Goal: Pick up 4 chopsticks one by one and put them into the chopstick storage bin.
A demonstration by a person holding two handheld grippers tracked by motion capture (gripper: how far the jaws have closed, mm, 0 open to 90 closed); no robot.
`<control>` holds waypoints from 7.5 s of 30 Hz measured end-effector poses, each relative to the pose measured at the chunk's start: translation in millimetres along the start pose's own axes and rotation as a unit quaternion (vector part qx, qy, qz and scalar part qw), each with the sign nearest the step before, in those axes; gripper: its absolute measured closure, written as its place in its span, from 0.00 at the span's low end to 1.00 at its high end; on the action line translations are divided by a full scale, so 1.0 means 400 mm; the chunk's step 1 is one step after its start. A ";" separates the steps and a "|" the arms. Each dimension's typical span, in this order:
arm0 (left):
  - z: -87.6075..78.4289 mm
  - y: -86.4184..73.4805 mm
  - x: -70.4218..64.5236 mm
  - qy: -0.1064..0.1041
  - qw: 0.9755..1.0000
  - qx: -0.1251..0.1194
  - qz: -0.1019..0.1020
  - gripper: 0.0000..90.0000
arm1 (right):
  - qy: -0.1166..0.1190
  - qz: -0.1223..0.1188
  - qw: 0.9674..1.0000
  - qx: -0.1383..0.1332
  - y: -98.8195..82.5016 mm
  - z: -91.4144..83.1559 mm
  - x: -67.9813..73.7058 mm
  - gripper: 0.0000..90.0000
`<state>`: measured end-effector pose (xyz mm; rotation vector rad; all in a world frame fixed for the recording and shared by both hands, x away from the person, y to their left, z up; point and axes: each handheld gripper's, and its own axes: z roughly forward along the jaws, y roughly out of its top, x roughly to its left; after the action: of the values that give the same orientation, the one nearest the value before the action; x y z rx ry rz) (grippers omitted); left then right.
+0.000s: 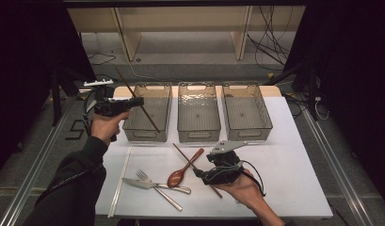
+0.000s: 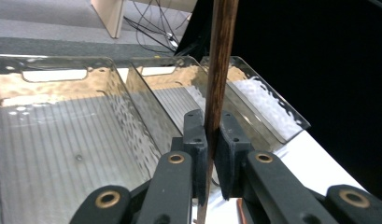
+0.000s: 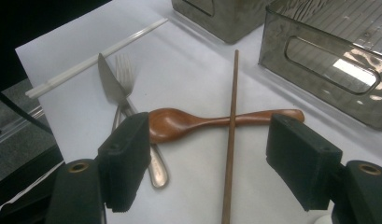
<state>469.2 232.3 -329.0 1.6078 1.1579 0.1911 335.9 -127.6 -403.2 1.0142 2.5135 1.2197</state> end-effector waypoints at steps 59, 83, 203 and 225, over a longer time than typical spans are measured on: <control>0.206 -0.043 0.091 0.063 0.991 0.120 -0.023 0.91 | 0.009 -0.004 1.000 0.011 0.003 0.007 0.008 0.32; 0.130 -0.049 0.026 0.048 0.995 0.089 -0.003 0.28 | 0.004 -0.003 1.000 0.022 0.001 0.010 0.002 0.32; 0.098 -0.331 -0.202 -0.124 0.990 0.064 0.021 0.62 | -0.017 -0.029 0.999 -0.015 0.025 0.076 0.058 0.95; 0.096 -0.320 -0.199 -0.192 0.978 0.065 -0.050 0.93 | -0.016 -0.032 0.999 -0.039 0.024 0.072 0.064 0.94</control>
<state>379.6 138.5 -414.9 1.6069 0.9602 -0.2576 333.7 -88.8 -411.4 0.9200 2.4344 1.2629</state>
